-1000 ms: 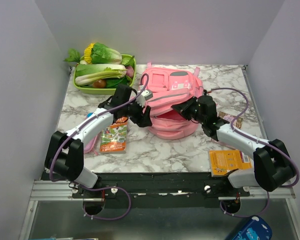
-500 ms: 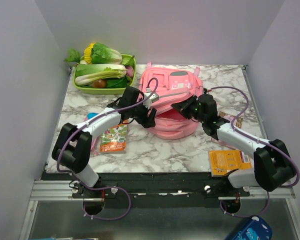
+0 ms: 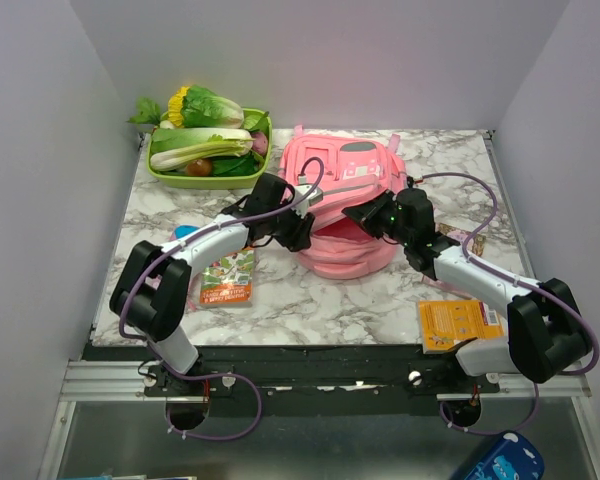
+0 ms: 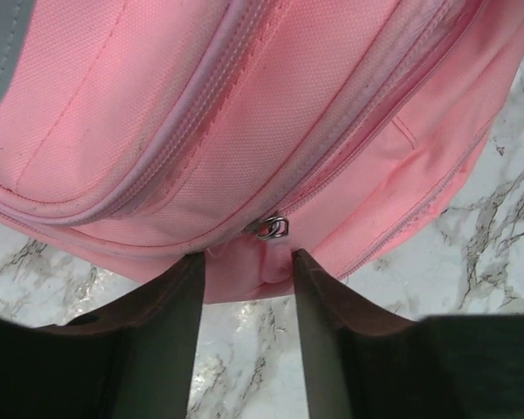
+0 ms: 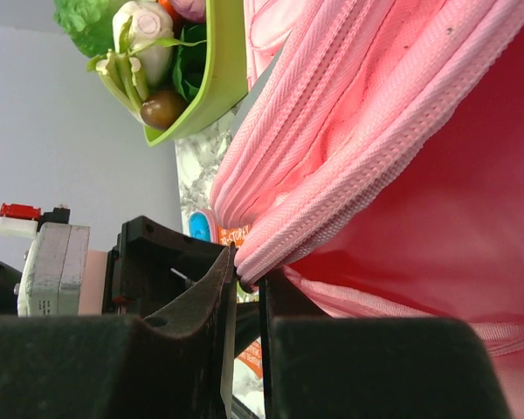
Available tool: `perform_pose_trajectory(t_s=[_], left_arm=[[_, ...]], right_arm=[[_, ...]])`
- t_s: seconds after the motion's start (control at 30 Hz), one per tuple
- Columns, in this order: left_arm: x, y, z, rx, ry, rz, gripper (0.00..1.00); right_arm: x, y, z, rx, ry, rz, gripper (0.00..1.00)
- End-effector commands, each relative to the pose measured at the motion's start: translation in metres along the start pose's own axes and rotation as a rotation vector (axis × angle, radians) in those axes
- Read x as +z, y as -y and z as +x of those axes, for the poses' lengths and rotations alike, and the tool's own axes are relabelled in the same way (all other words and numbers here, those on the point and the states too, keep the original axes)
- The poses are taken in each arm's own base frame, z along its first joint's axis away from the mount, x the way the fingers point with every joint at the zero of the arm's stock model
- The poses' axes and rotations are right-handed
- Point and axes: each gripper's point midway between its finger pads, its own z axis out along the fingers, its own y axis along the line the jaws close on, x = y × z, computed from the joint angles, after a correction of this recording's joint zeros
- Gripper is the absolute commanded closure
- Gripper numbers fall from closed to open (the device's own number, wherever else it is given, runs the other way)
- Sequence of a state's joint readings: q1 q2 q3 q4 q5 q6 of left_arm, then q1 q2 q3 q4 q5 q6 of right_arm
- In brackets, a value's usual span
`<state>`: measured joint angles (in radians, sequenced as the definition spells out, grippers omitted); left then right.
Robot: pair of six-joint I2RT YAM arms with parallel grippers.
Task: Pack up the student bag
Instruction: Unzip the student bag at the center of the board.
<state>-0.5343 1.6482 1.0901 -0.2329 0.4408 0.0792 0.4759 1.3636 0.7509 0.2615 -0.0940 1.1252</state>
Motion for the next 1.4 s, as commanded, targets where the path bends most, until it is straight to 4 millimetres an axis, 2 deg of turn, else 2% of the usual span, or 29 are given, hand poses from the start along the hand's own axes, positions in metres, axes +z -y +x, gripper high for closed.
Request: perform_pose_trajectory(t_s=[0.0, 0.13, 0.2, 0.37, 0.4, 0.47, 0.57, 0.63, 0.77, 0.8, 0.9, 1.07, 1.1, 1.13, 1.2, 1.23, 1.27, 1.3, 1.33, 1.37], left_arm=[[0.003, 0.008, -0.019, 0.045, 0.044, 0.013, 0.57], [0.001, 0.006, -0.012, 0.047, 0.02, 0.004, 0.74], [-0.004, 0.008, -0.014, 0.055, 0.028, 0.004, 0.83], [-0.017, 0.006, -0.016, 0.063, 0.024, -0.026, 0.94], [-0.02, 0.001, -0.014, 0.065, 0.018, -0.043, 1.0], [-0.023, -0.007, -0.007, 0.064, -0.013, -0.078, 1.0], [-0.028, -0.033, 0.007, 0.049, -0.068, -0.179, 1.0], [-0.036, -0.06, 0.014, 0.013, -0.095, -0.274, 1.0], [-0.043, -0.102, 0.027, -0.082, -0.127, -0.379, 1.0], [-0.045, -0.109, 0.025, -0.099, -0.121, -0.396, 1.0], [-0.048, -0.122, 0.024, -0.134, -0.108, -0.415, 1.0], [-0.038, -0.121, 0.002, -0.154, -0.06, -0.367, 1.0], [-0.036, -0.121, -0.002, -0.155, -0.051, -0.356, 0.94], [-0.037, -0.122, -0.015, -0.147, -0.023, -0.351, 0.82], [-0.034, -0.119, -0.022, -0.145, -0.026, -0.317, 0.59], [-0.04, -0.121, -0.034, -0.131, -0.008, -0.315, 0.39], [-0.048, -0.119, -0.035, -0.131, -0.014, -0.309, 0.25], [-0.055, -0.117, -0.037, -0.119, -0.007, -0.292, 0.03], [-0.068, -0.125, -0.034, -0.132, -0.003, -0.31, 0.01], [-0.077, -0.125, -0.026, -0.145, -0.025, -0.309, 0.01]], right_arm=[[-0.002, -0.047, -0.012, -0.026, 0.019, -0.143, 0.99], [-0.002, -0.048, -0.013, -0.035, 0.024, -0.141, 0.99], [-0.002, -0.047, -0.014, -0.043, 0.027, -0.134, 0.99], [-0.003, -0.042, -0.017, -0.054, 0.047, -0.113, 0.99], [-0.002, -0.041, -0.017, -0.06, 0.048, -0.109, 0.99], [-0.003, -0.04, -0.019, -0.068, 0.056, -0.1, 0.99], [-0.006, -0.041, -0.022, -0.081, 0.069, -0.095, 0.99], [-0.009, -0.042, -0.025, -0.093, 0.084, -0.094, 0.99], [-0.014, -0.042, -0.027, -0.109, 0.094, -0.081, 0.99], [-0.014, -0.041, -0.027, -0.115, 0.093, -0.08, 0.99], [-0.017, -0.037, -0.026, -0.12, 0.093, -0.069, 0.99], [-0.017, -0.034, -0.02, -0.112, 0.079, -0.075, 0.99], [-0.017, -0.034, -0.018, -0.111, 0.074, -0.076, 0.99], [-0.017, -0.034, -0.017, -0.112, 0.074, -0.076, 0.99], [-0.017, -0.037, -0.016, -0.116, 0.073, -0.082, 0.99], [-0.017, -0.041, -0.018, -0.12, 0.078, -0.088, 0.99], [-0.017, -0.04, -0.018, -0.124, 0.076, -0.084, 0.99], [-0.018, -0.041, -0.019, -0.135, 0.08, -0.083, 0.99], [-0.017, -0.041, -0.02, -0.139, 0.083, -0.079, 0.99], [-0.018, -0.044, -0.022, -0.145, 0.089, -0.083, 0.99]])
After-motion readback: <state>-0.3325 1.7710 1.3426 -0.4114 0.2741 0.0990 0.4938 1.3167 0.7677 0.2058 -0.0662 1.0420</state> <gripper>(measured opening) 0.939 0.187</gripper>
